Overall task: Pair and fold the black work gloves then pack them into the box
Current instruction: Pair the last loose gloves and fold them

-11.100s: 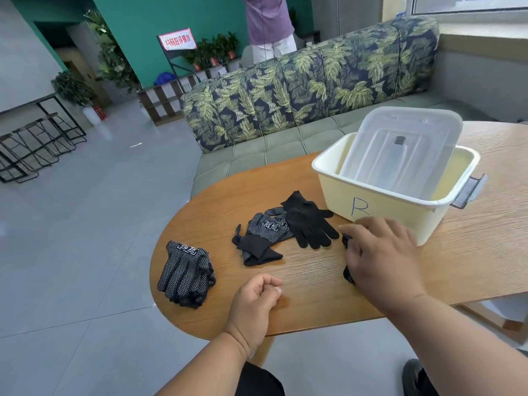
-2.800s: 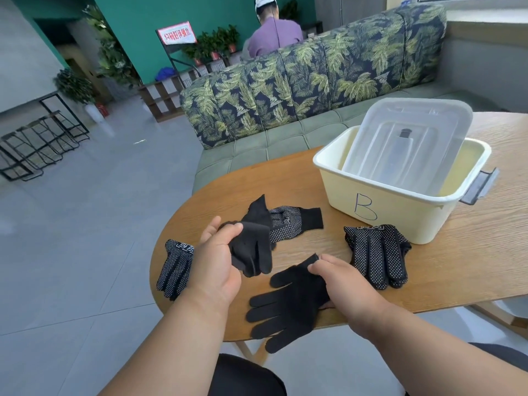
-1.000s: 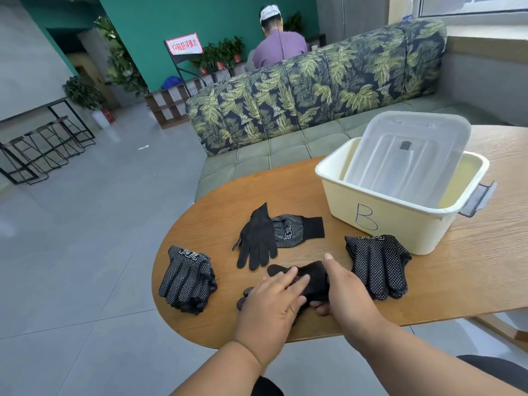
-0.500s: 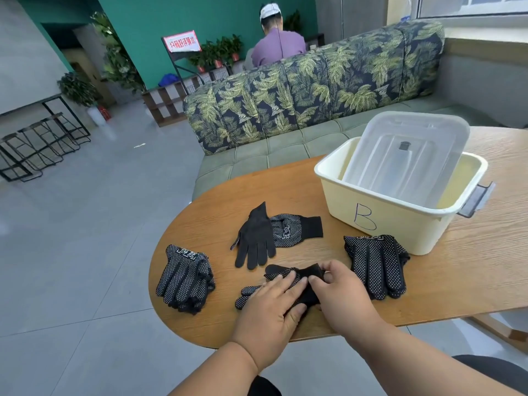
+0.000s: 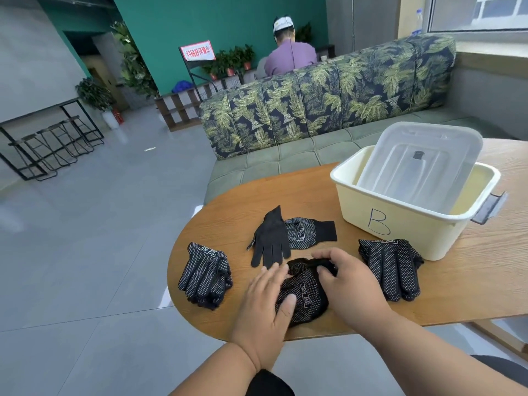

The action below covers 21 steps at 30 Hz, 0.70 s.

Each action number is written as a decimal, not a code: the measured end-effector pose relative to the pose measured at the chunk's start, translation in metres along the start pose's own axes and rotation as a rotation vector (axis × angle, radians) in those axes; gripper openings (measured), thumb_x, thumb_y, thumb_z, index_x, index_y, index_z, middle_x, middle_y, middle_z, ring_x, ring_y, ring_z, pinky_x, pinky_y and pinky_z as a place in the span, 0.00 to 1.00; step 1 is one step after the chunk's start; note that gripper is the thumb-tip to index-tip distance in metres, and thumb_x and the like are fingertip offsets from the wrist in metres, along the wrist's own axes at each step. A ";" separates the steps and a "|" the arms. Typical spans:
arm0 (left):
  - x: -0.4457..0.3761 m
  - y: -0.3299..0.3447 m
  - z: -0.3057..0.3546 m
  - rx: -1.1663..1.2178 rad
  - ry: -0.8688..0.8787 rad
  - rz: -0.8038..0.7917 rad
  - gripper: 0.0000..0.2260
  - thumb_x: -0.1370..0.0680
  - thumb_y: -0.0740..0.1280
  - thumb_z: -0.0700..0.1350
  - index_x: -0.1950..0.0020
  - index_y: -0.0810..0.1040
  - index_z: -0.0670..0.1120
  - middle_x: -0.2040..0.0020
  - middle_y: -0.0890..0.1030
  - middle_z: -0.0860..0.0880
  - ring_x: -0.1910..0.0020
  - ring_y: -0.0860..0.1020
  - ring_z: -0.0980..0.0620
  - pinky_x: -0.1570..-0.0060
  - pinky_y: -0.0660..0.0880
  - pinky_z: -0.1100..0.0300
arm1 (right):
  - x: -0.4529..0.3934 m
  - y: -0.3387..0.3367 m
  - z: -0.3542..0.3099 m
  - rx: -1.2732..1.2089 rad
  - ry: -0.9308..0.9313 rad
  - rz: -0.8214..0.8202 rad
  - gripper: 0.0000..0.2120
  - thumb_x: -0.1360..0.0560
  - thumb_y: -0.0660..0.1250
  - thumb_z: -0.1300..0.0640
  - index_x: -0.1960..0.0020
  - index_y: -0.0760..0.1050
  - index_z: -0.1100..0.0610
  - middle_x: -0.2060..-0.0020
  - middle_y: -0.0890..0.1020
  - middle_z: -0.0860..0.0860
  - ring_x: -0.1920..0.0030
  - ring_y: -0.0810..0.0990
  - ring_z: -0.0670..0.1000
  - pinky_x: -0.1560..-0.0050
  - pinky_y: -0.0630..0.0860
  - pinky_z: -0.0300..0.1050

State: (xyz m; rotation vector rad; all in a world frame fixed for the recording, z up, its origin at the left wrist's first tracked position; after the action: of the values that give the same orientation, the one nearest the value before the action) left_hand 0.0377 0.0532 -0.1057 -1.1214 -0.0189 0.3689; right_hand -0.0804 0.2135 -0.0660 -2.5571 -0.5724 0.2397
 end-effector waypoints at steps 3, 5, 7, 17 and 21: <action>0.013 -0.021 -0.004 0.203 -0.125 0.150 0.27 0.20 0.45 0.71 0.22 0.56 0.67 0.22 0.57 0.70 0.22 0.51 0.70 0.20 0.54 0.60 | 0.006 0.003 -0.042 -0.032 -0.104 0.012 0.06 0.20 0.69 0.51 0.45 0.82 0.41 0.56 0.83 0.34 0.52 0.81 0.37 0.49 0.78 0.40; 0.024 -0.036 -0.004 0.297 -0.206 0.227 0.28 0.23 0.44 0.74 0.23 0.54 0.70 0.24 0.54 0.75 0.23 0.50 0.74 0.22 0.52 0.63 | 0.008 0.010 -0.073 -0.083 -0.155 -0.024 0.05 0.20 0.69 0.49 0.46 0.83 0.42 0.58 0.84 0.35 0.54 0.81 0.37 0.51 0.79 0.40; 0.031 -0.048 0.000 0.319 -0.215 0.281 0.31 0.24 0.41 0.77 0.22 0.51 0.71 0.23 0.51 0.74 0.22 0.48 0.72 0.23 0.50 0.64 | 0.010 0.016 -0.099 -0.215 -0.167 -0.068 0.04 0.19 0.69 0.50 0.48 0.83 0.44 0.58 0.86 0.39 0.55 0.83 0.39 0.52 0.80 0.41; 0.051 -0.046 -0.018 0.110 -0.193 0.160 0.32 0.22 0.47 0.71 0.18 0.56 0.63 0.18 0.49 0.65 0.18 0.44 0.62 0.18 0.49 0.55 | 0.010 0.026 0.001 -0.236 0.261 0.067 0.05 0.17 0.67 0.52 0.43 0.80 0.48 0.48 0.85 0.49 0.57 0.84 0.50 0.56 0.83 0.50; 0.054 -0.018 -0.025 -0.016 -0.125 -0.022 0.33 0.26 0.57 0.71 0.22 0.66 0.63 0.20 0.57 0.64 0.19 0.51 0.58 0.19 0.51 0.55 | 0.006 0.023 0.025 -0.111 0.241 0.062 0.06 0.17 0.67 0.52 0.40 0.78 0.48 0.44 0.82 0.50 0.61 0.77 0.40 0.63 0.73 0.38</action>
State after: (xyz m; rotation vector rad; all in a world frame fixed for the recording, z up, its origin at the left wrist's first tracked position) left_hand 0.0982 0.0411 -0.1103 -1.1117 -0.1445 0.4196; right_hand -0.0739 0.2089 -0.0993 -2.6616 -0.4256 -0.0807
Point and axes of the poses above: each hand's wrist, its own x-axis away from the middle knuckle, its own y-axis out of the palm, z = x × y, the point moved 5 cm from there along -x, towards the middle knuckle
